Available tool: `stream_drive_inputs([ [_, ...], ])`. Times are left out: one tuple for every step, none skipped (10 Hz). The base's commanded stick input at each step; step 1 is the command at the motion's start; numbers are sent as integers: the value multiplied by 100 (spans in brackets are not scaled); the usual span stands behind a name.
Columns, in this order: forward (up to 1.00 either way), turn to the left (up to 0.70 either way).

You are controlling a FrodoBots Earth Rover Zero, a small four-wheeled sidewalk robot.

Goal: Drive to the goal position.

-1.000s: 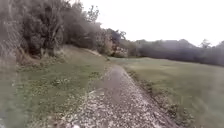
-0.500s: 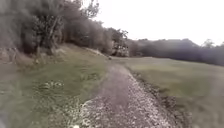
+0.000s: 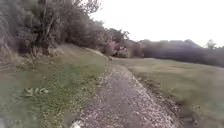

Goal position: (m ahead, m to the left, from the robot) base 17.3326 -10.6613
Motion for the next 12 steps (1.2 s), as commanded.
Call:
stream_drive_inputs([
  [100,-19],
  [100,-5],
  [100,-29],
  [100,-38],
  [100,-35],
  [100,-14],
  [100,0],
  [100,0],
  [100,0],
  [100,0],
  [100,0],
  [100,0],
])
